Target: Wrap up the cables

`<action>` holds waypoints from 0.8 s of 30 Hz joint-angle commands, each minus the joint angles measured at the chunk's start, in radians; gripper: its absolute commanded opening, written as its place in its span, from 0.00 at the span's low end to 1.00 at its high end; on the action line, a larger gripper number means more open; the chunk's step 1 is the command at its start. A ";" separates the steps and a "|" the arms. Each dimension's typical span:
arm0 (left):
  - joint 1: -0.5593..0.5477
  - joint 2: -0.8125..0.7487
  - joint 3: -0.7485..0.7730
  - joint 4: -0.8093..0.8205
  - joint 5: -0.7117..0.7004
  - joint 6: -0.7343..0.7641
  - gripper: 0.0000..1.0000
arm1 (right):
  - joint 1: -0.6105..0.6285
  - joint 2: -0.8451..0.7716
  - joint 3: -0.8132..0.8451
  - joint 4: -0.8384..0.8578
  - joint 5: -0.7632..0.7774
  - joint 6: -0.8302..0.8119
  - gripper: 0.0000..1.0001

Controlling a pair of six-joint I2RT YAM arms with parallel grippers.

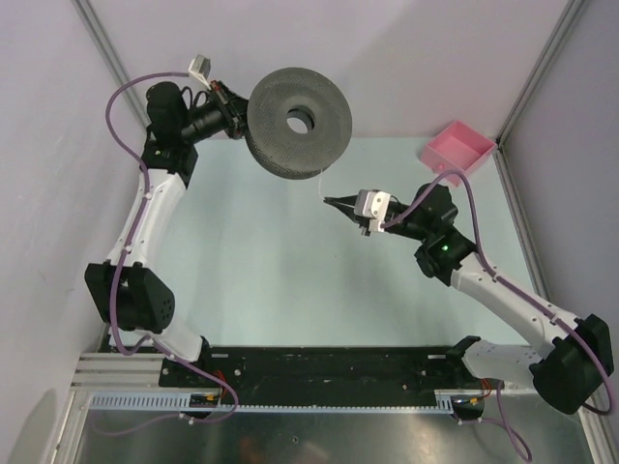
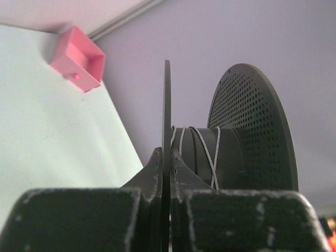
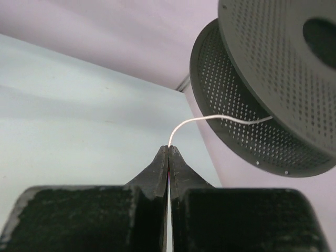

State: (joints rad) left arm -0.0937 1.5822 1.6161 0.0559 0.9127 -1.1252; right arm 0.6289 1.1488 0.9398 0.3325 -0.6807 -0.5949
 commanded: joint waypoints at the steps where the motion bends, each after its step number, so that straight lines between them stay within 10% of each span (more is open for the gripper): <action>1: -0.009 0.011 0.128 -0.225 -0.219 0.028 0.00 | 0.056 0.035 0.001 0.153 0.171 0.011 0.00; 24: -0.208 0.013 0.108 -0.525 -0.824 0.194 0.00 | 0.178 0.437 0.260 0.475 0.534 -0.223 0.00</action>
State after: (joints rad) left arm -0.2577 1.6386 1.7290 -0.5228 0.2089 -0.9775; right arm 0.8013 1.5444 1.1133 0.7170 -0.2092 -0.7815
